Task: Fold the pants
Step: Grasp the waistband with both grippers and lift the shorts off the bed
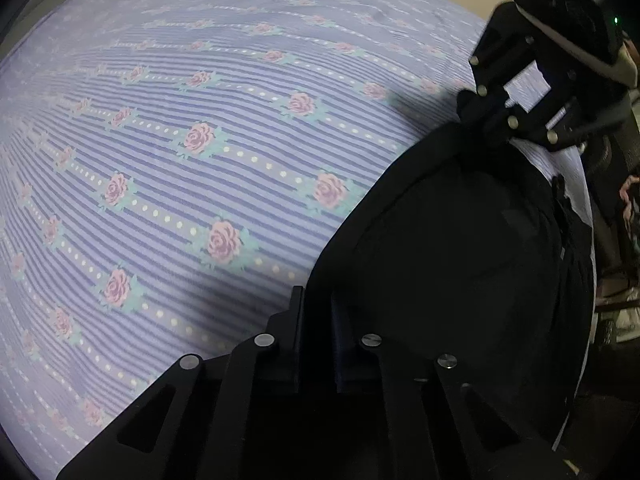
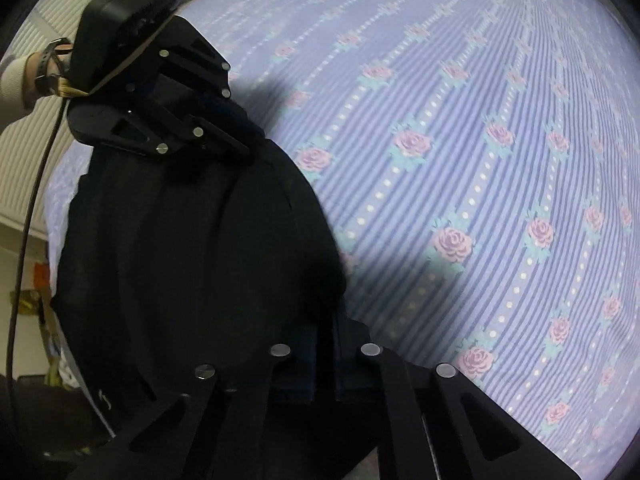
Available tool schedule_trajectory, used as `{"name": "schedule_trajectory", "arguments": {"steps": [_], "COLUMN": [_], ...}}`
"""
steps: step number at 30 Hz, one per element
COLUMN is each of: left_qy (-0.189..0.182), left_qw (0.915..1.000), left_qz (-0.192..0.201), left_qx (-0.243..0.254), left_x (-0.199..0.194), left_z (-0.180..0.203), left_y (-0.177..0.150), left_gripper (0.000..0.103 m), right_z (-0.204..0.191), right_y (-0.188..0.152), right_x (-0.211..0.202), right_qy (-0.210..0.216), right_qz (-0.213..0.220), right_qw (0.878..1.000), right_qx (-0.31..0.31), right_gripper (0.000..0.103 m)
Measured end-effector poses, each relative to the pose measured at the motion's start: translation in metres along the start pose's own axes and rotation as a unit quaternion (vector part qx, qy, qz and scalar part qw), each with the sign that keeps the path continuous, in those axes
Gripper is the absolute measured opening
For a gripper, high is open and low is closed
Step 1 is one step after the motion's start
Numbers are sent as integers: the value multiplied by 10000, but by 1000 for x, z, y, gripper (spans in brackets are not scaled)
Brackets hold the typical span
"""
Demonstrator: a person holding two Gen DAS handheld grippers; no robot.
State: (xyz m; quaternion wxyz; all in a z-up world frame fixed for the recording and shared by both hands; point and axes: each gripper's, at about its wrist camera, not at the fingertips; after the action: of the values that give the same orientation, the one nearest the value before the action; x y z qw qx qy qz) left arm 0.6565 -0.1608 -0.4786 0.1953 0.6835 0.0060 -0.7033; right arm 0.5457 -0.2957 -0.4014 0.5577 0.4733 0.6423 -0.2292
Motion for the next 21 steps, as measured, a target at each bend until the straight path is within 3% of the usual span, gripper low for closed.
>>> {"name": "schedule_trajectory", "arguments": {"steps": [11,12,21], "left_qy": [454,483,916], "left_qw": [9971,9968,9905], "left_qz": [603,641,974], "left_qx": [7,-25,-329], "left_x": [-79,-88,-138], "left_z": [51,59,145], "left_y": [-11,-14,-35], "left_gripper": [11,11,11], "right_z": [-47,-54,-127], "right_y": [-15,-37,-90], "right_x": [-47,-56,-105], "right_qy": [-794,-849,-1592], "right_qz": [580,651,1231], "right_qw": [9925,9912,9676], "right_qx": [-733,-784,-1523], "right_gripper": [5,5,5]}}
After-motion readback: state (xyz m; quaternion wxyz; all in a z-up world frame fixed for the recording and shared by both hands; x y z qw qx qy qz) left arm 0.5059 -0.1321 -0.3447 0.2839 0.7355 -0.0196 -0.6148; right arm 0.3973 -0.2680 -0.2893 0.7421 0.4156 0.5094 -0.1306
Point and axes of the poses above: each gripper's, at about its wrist camera, not at the fingertips, and x roughly the way its jaws point, z to its right, y to its top, and after that the axes turned 3 degrees about y, right-handed
